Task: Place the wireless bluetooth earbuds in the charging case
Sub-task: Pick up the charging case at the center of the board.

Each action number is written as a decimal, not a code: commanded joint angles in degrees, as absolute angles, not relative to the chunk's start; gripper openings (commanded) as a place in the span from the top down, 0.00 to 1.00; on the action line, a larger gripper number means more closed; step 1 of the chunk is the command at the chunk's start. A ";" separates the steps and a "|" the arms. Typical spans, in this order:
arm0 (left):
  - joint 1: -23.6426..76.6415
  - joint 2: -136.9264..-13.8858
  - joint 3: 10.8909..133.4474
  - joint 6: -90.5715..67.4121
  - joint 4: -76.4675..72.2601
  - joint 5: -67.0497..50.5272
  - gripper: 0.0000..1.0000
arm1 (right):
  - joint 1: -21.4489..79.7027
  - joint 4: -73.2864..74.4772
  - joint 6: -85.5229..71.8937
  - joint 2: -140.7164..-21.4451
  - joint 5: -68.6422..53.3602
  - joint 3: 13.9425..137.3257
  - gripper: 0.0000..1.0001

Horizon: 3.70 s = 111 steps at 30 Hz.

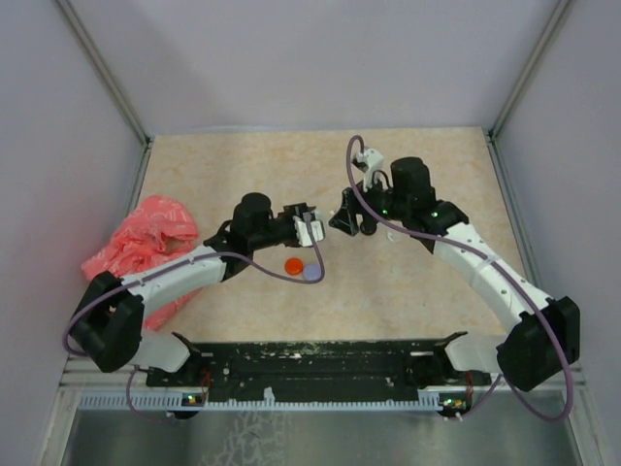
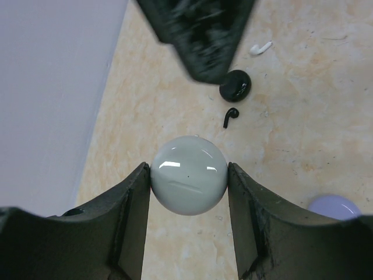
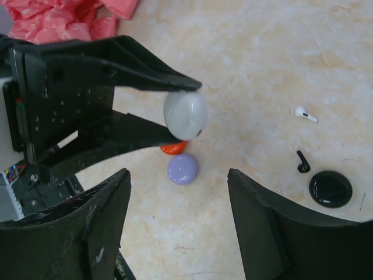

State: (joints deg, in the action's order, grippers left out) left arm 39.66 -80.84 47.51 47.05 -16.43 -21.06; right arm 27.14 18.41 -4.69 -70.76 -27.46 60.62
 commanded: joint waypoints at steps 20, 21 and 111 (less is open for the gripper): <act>47.29 -72.57 45.29 54.99 -16.62 -22.50 0.51 | 26.47 26.85 3.27 -82.20 -50.27 73.33 0.48; 47.43 -72.53 45.22 55.08 -16.43 -22.54 0.51 | 26.46 26.67 3.13 -82.38 -50.80 73.33 0.49; 34.82 -76.62 24.62 -38.89 -98.12 -36.90 1.00 | 31.12 -47.53 -25.58 -66.73 -51.68 37.56 0.79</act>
